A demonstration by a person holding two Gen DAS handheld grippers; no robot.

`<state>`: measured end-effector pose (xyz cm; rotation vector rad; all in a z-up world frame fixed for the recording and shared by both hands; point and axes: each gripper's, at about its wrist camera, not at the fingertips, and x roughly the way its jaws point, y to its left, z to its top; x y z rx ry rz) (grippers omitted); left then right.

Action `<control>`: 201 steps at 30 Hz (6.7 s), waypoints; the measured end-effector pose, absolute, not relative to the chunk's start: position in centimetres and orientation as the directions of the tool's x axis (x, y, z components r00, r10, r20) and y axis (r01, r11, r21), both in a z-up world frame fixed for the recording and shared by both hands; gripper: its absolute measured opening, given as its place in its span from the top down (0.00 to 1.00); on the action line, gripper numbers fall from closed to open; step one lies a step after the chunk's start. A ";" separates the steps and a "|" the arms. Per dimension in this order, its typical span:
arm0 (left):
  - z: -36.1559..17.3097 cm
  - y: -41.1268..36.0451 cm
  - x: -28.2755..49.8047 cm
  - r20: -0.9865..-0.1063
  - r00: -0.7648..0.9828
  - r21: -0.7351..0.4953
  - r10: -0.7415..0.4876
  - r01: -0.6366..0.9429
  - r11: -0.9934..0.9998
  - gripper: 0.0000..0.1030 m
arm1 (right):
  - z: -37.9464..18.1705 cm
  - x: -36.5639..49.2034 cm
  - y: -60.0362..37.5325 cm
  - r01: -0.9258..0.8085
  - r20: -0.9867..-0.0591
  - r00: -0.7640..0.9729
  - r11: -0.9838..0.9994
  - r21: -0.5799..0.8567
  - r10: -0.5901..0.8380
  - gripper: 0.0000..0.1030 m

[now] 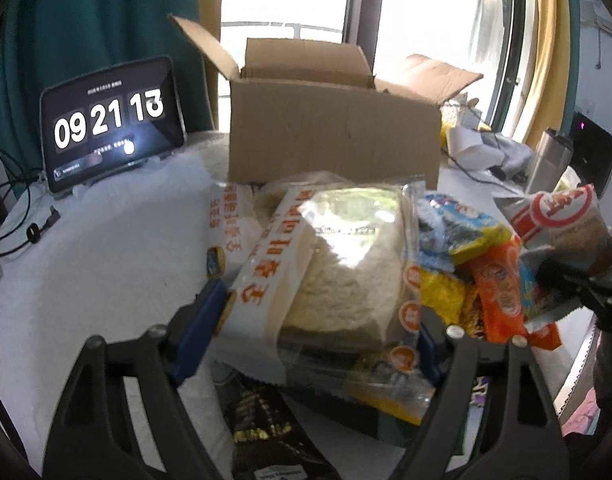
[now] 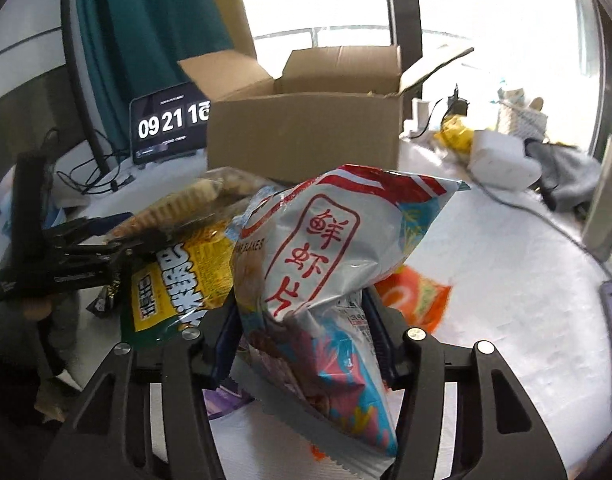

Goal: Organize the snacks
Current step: 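Grasp the red-white shrimp-chip bag with the right tool while the left tool grasps the bread loaf bag, then carry both bags into the box and release them, then move both tools back over the remaining snack pile, then grasp the blue cartoon packet with the right tool while the left tool grasps the silver packet, then carry both packets into the box and open both tools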

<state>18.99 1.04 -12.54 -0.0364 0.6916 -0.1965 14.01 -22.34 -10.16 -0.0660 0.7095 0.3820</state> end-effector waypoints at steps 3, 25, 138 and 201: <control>-11.4 1.0 18.6 -0.610 0.769 -0.101 -0.193 0.166 0.981 0.20 | -9.4 13.9 -22.7 -0.346 -0.628 0.720 0.937 0.043 0.295 0.43; -5.0 1.8 17.8 -0.484 0.859 -0.100 -0.165 0.134 0.986 0.20 | -4.7 15.4 -23.6 -0.248 -0.506 0.841 0.968 -0.046 0.191 0.43; -8.3 -7.4 26.1 -0.624 0.736 -0.039 -0.263 0.307 0.951 0.09 | -6.0 24.8 -24.9 -0.249 -0.522 0.825 0.969 0.011 0.218 0.14; -0.8 0.7 26.6 -0.445 0.865 -0.068 -0.232 0.225 0.972 0.62 | 2.5 24.8 -20.6 -0.354 -0.434 0.848 0.934 -0.042 0.302 0.93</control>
